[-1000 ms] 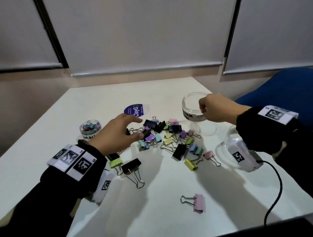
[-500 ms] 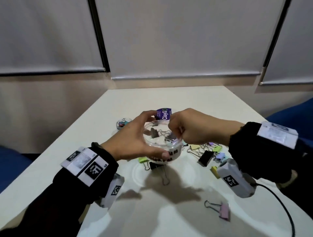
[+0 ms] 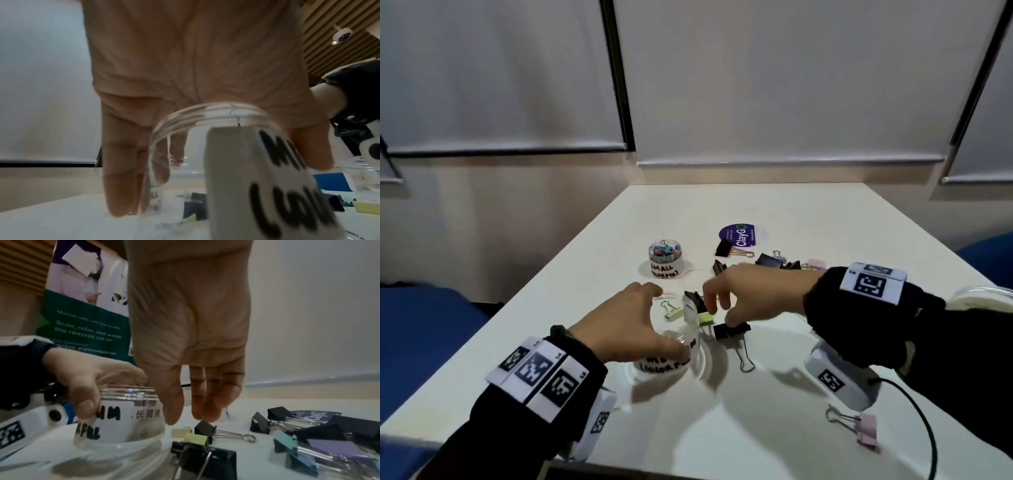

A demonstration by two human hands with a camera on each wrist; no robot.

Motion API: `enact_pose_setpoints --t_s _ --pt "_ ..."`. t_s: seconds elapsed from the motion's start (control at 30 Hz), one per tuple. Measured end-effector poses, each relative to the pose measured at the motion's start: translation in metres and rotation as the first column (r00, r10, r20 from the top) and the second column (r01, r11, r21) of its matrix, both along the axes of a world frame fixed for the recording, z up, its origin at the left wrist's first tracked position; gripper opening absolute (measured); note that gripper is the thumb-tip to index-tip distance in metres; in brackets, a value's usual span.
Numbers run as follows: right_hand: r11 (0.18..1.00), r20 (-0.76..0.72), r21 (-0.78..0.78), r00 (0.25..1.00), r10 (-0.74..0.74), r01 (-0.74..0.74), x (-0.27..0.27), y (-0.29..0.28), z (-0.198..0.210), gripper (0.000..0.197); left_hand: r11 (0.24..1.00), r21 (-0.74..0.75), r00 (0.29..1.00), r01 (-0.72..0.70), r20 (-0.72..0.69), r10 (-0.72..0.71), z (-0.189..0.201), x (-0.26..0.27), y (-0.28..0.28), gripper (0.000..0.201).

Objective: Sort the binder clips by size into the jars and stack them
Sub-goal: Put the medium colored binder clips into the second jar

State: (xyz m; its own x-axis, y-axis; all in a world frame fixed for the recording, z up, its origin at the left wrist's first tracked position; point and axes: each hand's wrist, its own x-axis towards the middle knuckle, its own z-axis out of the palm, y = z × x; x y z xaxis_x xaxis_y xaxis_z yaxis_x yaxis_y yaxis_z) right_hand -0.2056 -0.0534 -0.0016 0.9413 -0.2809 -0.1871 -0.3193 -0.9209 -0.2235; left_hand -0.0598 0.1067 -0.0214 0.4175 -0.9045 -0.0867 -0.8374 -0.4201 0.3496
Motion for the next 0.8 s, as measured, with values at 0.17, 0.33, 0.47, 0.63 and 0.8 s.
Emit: enact_pose_setpoints --t_s 0.17,0.33,0.47,0.63,0.8 --pt "0.99 -0.155 -0.127 0.987 0.039 -0.059 0.006 0.007 -0.015 0.013 0.995 0.093 1.0 0.024 -0.009 -0.024 -0.008 0.005 0.008 0.116" --pt "0.964 -0.089 -0.267 0.996 -0.005 -0.019 0.012 0.003 -0.013 0.022 0.994 0.106 0.999 0.041 -0.019 -0.039 -0.015 0.006 0.011 0.126" --pt "0.971 -0.138 -0.22 0.989 0.058 -0.088 0.028 0.015 -0.015 0.041 0.997 0.06 0.998 0.04 -0.052 -0.037 -0.014 0.003 0.011 0.117" --pt "0.979 -0.161 -0.19 0.986 0.041 -0.072 0.04 0.02 -0.028 0.021 0.997 0.048 0.997 0.056 -0.062 -0.053 -0.02 0.007 0.012 0.118" --pt "0.979 -0.12 -0.205 0.993 -0.001 -0.024 0.043 0.013 -0.036 0.019 0.997 0.026 0.991 0.068 -0.115 -0.064 -0.02 0.01 0.008 0.116"
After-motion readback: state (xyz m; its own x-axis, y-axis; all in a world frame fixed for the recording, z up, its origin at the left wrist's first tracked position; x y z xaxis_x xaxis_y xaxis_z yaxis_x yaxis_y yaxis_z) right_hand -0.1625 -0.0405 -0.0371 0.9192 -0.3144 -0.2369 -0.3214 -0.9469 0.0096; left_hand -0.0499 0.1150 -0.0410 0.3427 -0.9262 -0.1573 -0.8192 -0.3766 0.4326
